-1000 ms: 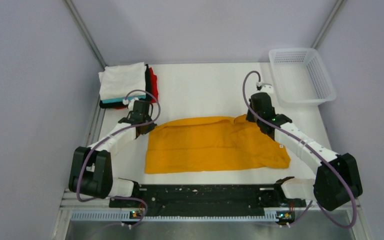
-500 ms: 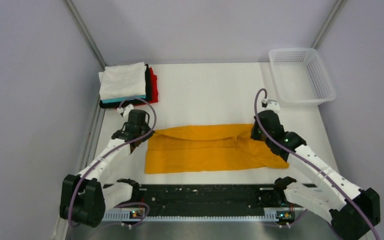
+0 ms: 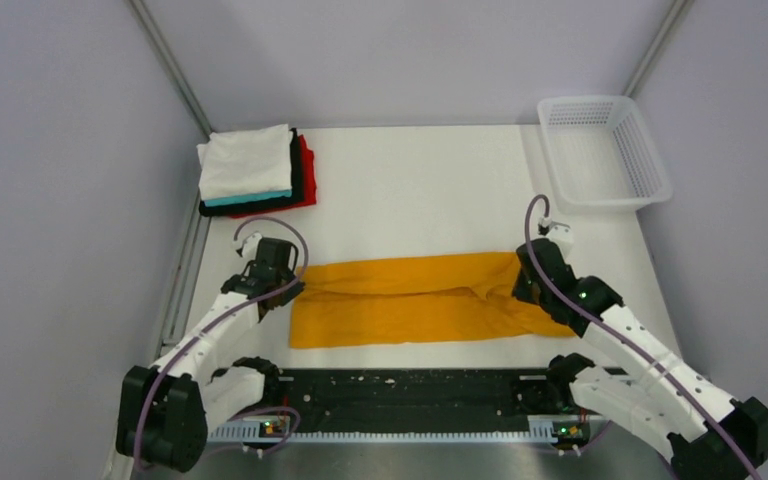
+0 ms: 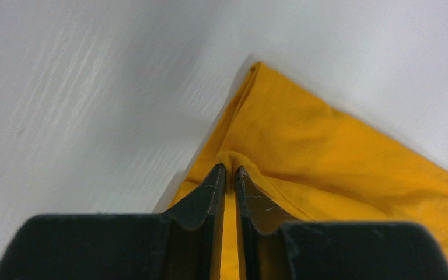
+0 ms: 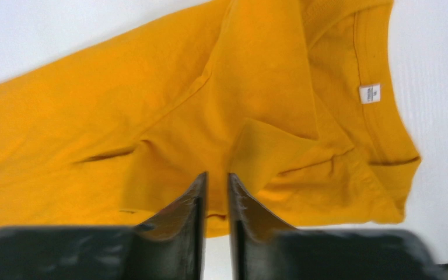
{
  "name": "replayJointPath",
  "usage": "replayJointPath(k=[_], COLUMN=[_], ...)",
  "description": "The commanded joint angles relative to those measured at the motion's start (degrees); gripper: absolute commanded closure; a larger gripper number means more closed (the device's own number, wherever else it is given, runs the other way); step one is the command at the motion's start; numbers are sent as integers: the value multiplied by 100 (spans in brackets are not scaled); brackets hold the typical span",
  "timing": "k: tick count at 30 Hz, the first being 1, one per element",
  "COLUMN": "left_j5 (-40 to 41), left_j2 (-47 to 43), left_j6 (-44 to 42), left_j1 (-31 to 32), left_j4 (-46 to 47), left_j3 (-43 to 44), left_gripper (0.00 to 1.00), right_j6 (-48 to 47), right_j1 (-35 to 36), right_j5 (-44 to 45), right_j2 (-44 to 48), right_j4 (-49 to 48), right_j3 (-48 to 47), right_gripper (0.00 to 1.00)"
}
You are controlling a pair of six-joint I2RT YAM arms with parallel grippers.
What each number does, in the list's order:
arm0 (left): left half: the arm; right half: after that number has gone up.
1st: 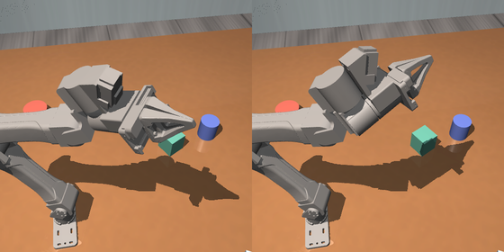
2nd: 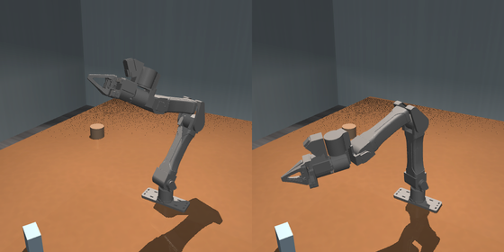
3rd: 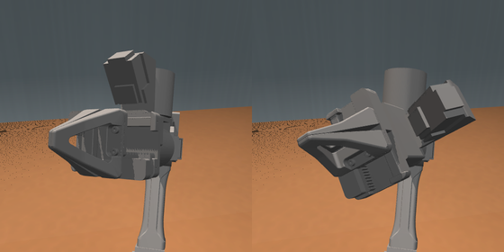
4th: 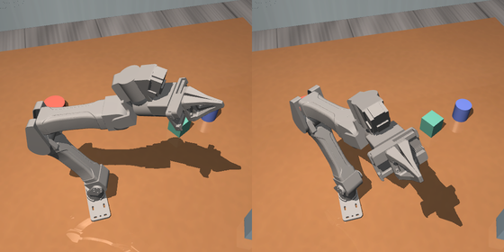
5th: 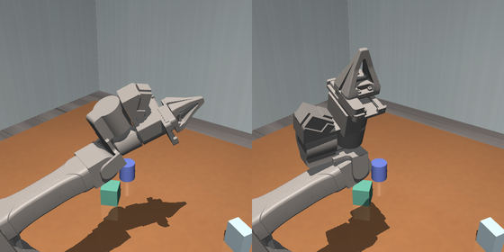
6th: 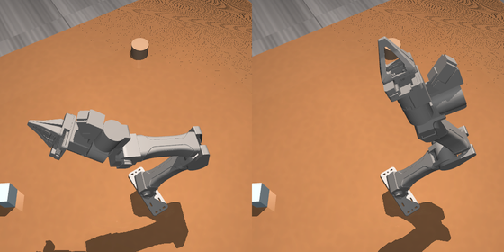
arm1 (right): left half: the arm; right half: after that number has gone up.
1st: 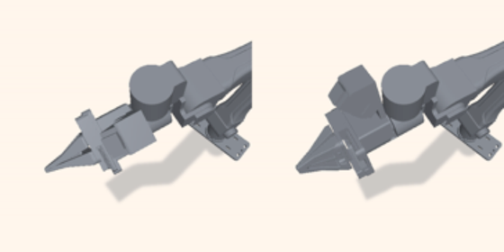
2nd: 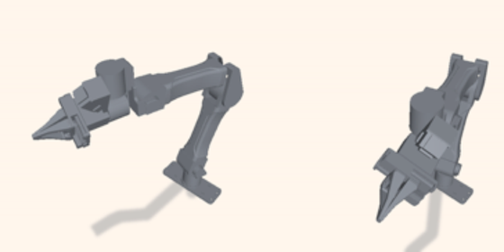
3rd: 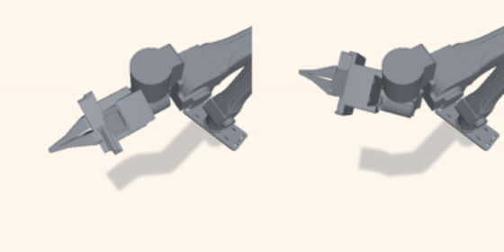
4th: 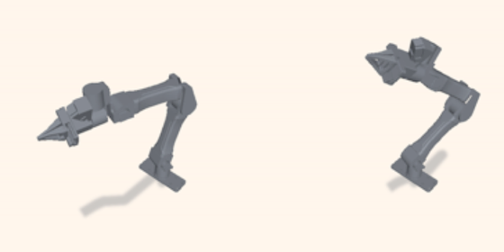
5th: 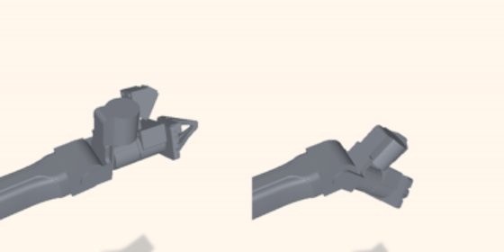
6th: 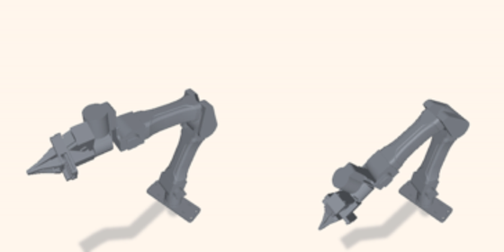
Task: Fold and stack the t-shirts
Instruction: Fold the other side of the tshirt into a rectangle
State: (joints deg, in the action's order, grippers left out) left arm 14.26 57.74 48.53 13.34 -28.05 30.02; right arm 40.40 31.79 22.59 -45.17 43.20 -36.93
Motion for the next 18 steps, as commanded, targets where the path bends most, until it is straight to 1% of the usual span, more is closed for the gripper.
replayJointPath(k=[1,3,4,5,7,8,11,13,15,18], left_j5=[145,121,98,80,-72,-200,-841,-1270,-1573,-1490], left_j2=[-527,-809,-939,-1055,-1163,-1163,-848,-498,-83,572], left_j6=[170,160,150,129,64,17,-136,-190,-205,-227], left_j1=[19,19,19,19,19,26,46,125,293,697], left_j4=[-490,-557,-556,-528,-420,-328,77,464,824,1027], left_j3=[263,337,366,398,461,500,604,622,667,810], left_gripper=[43,26,19,16,5,2,1,1,1,1], right_j6=[475,469,469,464,367,322,182,-16,-112,-283], right_j1=[63,69,72,68,73,74,73,72,73,67], right_j5=[-238,-247,-224,-182,-79,-50,-205,-447,-660,-729], right_j2=[575,904,1090,1263,1601,1748,1983,1887,1571,779], right_j4=[475,479,470,452,266,154,-380,-881,-1408,-2197], right_j3=[153,161,142,128,151,203,423,554,619,558], right_gripper=[58,48,46,43,33,26,14,11,10,8])
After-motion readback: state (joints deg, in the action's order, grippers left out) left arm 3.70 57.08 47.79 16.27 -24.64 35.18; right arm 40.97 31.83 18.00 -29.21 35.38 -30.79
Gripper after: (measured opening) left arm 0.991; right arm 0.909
